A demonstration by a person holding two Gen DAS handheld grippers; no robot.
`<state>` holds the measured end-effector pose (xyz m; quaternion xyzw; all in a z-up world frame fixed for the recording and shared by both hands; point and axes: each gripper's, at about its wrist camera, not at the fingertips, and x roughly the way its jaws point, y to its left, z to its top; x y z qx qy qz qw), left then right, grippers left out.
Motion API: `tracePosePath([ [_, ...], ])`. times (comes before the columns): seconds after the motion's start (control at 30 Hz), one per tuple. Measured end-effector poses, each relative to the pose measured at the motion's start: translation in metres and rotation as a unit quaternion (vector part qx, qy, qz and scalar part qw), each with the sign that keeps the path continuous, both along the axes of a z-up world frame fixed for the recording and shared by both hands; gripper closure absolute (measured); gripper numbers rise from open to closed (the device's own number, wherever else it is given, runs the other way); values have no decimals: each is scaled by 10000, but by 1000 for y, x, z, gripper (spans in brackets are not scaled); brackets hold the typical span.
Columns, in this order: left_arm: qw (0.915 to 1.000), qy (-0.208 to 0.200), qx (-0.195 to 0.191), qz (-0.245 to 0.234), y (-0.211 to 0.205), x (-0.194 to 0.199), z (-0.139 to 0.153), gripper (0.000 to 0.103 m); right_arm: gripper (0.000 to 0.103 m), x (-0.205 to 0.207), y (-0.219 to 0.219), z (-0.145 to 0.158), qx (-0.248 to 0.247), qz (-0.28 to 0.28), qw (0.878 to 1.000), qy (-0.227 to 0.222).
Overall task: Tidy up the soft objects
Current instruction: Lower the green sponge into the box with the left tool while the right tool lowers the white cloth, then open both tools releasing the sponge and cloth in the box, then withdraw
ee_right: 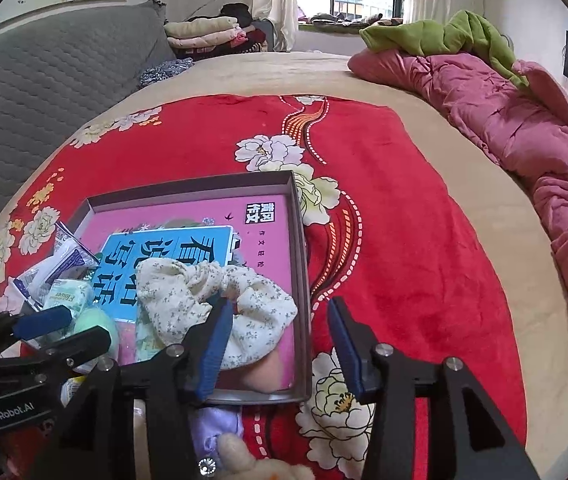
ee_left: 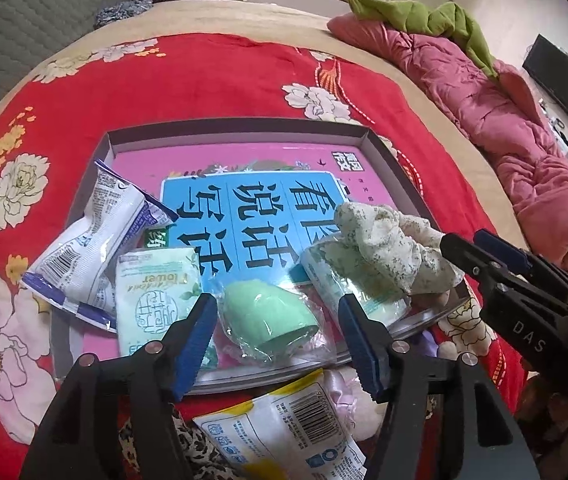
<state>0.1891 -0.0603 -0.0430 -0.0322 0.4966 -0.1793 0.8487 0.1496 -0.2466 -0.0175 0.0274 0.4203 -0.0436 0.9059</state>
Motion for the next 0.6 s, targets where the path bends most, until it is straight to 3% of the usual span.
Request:
tracePosePath([
  [0.6,9984,-383,-149,382,25,-10,30,28,46,-5,6,11,43,147,9998,-115],
])
